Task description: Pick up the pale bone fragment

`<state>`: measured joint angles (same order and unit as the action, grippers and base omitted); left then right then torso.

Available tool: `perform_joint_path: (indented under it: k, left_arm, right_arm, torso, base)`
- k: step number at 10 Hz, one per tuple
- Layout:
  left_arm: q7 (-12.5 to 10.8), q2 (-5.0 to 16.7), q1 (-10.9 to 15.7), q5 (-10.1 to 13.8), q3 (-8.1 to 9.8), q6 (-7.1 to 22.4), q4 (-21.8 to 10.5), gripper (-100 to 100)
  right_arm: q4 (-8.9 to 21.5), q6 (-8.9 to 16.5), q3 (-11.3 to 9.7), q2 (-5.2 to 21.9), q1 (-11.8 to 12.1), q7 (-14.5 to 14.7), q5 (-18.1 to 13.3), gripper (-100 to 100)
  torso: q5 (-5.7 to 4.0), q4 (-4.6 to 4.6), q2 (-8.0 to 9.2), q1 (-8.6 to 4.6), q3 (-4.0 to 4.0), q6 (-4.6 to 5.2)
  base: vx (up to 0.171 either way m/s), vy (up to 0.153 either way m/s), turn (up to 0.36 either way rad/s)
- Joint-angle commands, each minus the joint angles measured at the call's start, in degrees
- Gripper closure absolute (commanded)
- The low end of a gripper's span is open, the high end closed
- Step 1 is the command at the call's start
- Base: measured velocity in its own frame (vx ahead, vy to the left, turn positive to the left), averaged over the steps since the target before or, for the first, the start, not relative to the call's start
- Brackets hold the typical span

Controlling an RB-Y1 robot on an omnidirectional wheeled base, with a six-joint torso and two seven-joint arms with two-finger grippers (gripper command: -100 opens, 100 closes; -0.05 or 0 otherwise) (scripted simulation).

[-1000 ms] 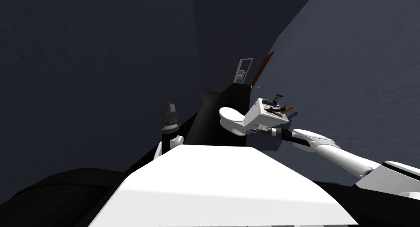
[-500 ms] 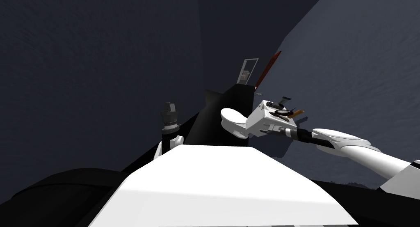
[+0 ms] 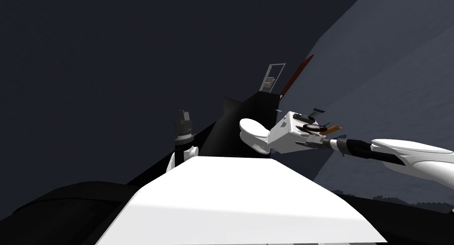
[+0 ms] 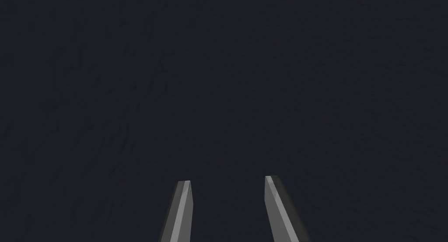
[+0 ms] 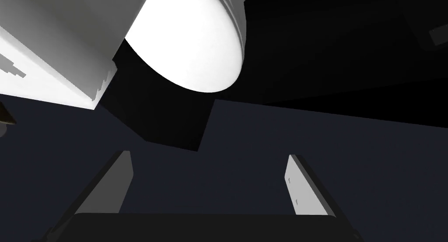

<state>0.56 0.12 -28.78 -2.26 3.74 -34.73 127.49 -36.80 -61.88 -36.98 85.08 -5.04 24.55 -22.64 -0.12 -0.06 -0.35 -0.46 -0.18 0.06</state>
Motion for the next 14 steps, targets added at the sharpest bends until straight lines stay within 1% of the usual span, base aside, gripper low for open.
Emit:
perform_joint_path:
  k: [1,2,3,5,6,7,8,9,10,11,12,14]
  left_arm:
    - [0.0,0.0,0.0,0.0,0.0,0.0,0.0,0]
    - [0.0,0.0,0.0,0.0,0.0,0.0,0.0,0]
    - [0.0,0.0,0.0,0.0,0.01,0.0,0.0,0]
    - [0.0,0.0,0.0,0.0,0.0,0.0,0.0,0]
    - [0.0,0.0,0.0,0.0,0.01,0.0,0.0,0]
    - [0.0,0.0,0.0,0.0,0.01,0.0,0.0,0]
    - [0.0,0.0,0.0,0.0,0.01,0.0,0.0,0]
    - [0.0,0.0,0.0,0.0,0.01,0.0,0.0,0]
    - [0.0,0.0,0.0,0.0,0.0,0.0,0.0,0]
    - [0.0,0.0,0.0,0.0,0.0,0.0,0.0,0]
    - [0.0,0.0,0.0,0.0,0.0,0.0,0.0,0]
    - [0.0,0.0,0.0,0.0,0.0,0.0,0.0,0]
  right_arm:
    - [2.1,0.2,-0.7,2.4,0.5,1.1,-0.1,-100]
    - [2.1,0.2,-0.7,2.4,0.5,1.1,-0.1,-100]
    - [3.5,0.3,-1.2,3.4,0.6,1.6,-0.3,-100]
    - [5.6,0.4,-2.2,4.4,1.0,2.3,-0.7,-100]
    - [5.6,0.4,-2.2,4.4,1.0,2.3,-0.7,-100]
    - [6.8,0.6,-2.9,4.6,1.5,2.6,-1.0,-100]
    - [6.8,0.6,-2.9,4.6,1.5,2.6,-1.0,-100]
    - [7.6,0.0,-3.0,4.2,0.7,2.6,-1.5,-100]
    - [7.5,0.1,-3.0,4.2,0.8,2.6,-1.4,0]
    - [5.5,1.0,-1.9,4.3,1.2,1.8,-2.7,-100]
    - [5.5,1.0,-1.9,4.3,1.2,1.8,-2.7,-100]
    - [1.5,2.9,0.5,4.4,2.2,0.3,-5.3,-100]
  torso:
    - [0.0,0.0,0.0,0.0,0.0,0.0]
    - [-0.01,-0.02,-0.11,-0.09,-0.06,-0.01]
    - [-0.04,-0.02,-0.06,-0.08,-0.04,0.02]
    - [-0.03,-0.01,-0.04,-0.1,-0.03,0.01]
    - [-0.08,-0.04,-0.16,-0.26,-0.1,0.0]
    - [-0.08,-0.03,-0.07,-0.19,-0.05,0.03]
    - [-0.09,-0.02,-0.07,-0.27,-0.04,0.01]
    - [-0.09,-0.01,0.02,-0.21,0.0,0.03]
    - [-0.04,0.02,0.16,0.08,0.08,0.03]
    - [0.02,0.05,0.25,0.28,0.13,0.03]
    - [0.04,0.05,0.24,0.33,0.14,0.06]
    - [0.06,0.05,0.23,0.38,0.13,0.06]
  base:
    - [0.125,-0.121,0.158]
    - [0.095,-0.118,0.053]
    - [0.079,-0.094,0.087]
    - [0.114,-0.15,0.105]
    - [0.094,-0.143,0.04]
    - [0.091,-0.164,0.051]
    - [0.068,-0.15,0.045]
    - [0.022,-0.058,0.011]
    - [0.005,-0.013,0.002]
    - [0.021,-0.015,-0.088]
    - [0.023,-0.009,-0.06]
    - [0.037,-0.012,-0.114]
